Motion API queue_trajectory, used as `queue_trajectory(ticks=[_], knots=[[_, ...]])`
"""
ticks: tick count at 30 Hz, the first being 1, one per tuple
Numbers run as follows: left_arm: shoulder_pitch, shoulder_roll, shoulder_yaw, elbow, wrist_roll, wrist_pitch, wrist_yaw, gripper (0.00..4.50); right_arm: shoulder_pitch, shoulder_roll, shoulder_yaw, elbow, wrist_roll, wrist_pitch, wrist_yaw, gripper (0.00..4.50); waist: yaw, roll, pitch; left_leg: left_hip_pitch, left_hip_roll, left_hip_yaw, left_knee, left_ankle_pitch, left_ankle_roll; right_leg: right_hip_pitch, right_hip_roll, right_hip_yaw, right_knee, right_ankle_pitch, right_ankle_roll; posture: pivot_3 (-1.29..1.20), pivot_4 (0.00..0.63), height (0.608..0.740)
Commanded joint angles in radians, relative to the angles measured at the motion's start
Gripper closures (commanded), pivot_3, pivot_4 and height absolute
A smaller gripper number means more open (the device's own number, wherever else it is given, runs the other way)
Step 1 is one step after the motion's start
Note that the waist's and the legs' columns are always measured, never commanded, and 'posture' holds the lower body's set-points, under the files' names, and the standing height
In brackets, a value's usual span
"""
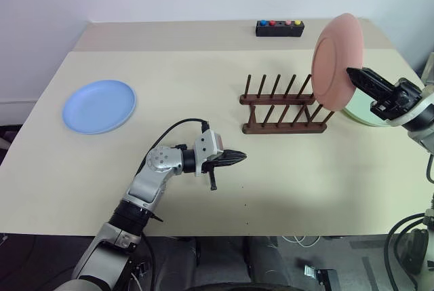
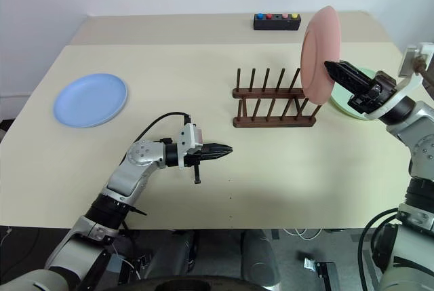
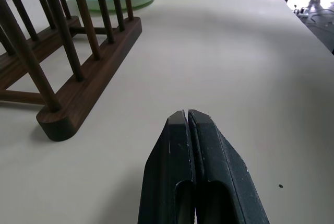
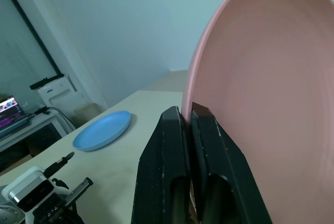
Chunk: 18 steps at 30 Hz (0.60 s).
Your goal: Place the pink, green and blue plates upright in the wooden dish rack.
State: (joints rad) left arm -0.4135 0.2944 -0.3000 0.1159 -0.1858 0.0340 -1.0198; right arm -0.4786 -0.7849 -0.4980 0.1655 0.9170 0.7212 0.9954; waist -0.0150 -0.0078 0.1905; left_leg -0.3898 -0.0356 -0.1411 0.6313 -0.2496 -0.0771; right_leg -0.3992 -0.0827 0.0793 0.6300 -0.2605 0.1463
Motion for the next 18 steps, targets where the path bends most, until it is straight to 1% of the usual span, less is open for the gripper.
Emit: queue_trajectory(ticks=[1, 5, 6, 13, 16, 18], knots=[[-0.007, 0.001, 0.003, -0.022, 0.000, -0.009, 0.003, 4.50, -0.005, -0.016, -0.035, 0.001, 0.003, -0.012, -0.003, 2.61, 0.000, 0.000, 0.000, 0.000, 0.000, 0.000, 0.000, 0.000, 0.000, 0.000, 0.000, 0.000, 0.000, 0.000, 0.000, 0.00, 0.150, 0.740], [-0.007, 0.001, 0.003, -0.022, 0.000, -0.008, 0.004, 4.50, -0.003, -0.015, -0.040, 0.003, -0.010, -0.035, -0.019, 0.58, -0.001, 0.000, 0.000, 0.000, 0.000, 0.000, 0.000, 0.000, 0.000, 0.000, 0.000, 0.000, 0.000, 0.000, 0.000, 0.00, 0.150, 0.740], [-0.007, 0.001, 0.003, -0.022, 0.000, -0.007, 0.004, 4.50, -0.001, -0.016, -0.041, 0.003, -0.017, -0.045, -0.023, 0.17, -0.001, 0.000, 0.000, 0.000, 0.000, 0.000, 0.000, 0.000, 0.000, 0.000, 0.000, 0.000, 0.000, 0.000, 0.000, 0.00, 0.150, 0.740], [0.001, 0.004, 0.005, -0.032, 0.000, -0.004, 0.010, 4.50, 0.045, -0.042, -0.087, -0.031, -0.112, -0.172, -0.082, 0.17, 0.000, 0.000, 0.000, 0.000, 0.000, 0.000, 0.000, 0.000, 0.000, 0.000, 0.000, 0.000, 0.000, 0.000, 0.000, 0.00, 0.150, 0.740], [0.006, 0.006, 0.006, -0.039, -0.001, -0.001, 0.012, 4.50, 0.100, -0.080, -0.119, -0.053, -0.182, -0.254, -0.091, 0.17, 0.002, 0.000, 0.000, 0.000, 0.000, 0.000, 0.000, 0.000, 0.000, 0.000, 0.000, 0.000, 0.000, 0.000, 0.000, 0.00, 0.150, 0.740], [0.010, 0.011, 0.008, -0.044, -0.003, 0.001, 0.014, 4.50, 0.164, -0.123, -0.155, -0.056, -0.249, -0.317, -0.099, 0.17, 0.002, 0.000, 0.000, 0.000, 0.000, 0.000, 0.000, 0.000, 0.000, 0.000, 0.000, 0.000, 0.000, 0.000, 0.000, 0.00, 0.150, 0.740]])
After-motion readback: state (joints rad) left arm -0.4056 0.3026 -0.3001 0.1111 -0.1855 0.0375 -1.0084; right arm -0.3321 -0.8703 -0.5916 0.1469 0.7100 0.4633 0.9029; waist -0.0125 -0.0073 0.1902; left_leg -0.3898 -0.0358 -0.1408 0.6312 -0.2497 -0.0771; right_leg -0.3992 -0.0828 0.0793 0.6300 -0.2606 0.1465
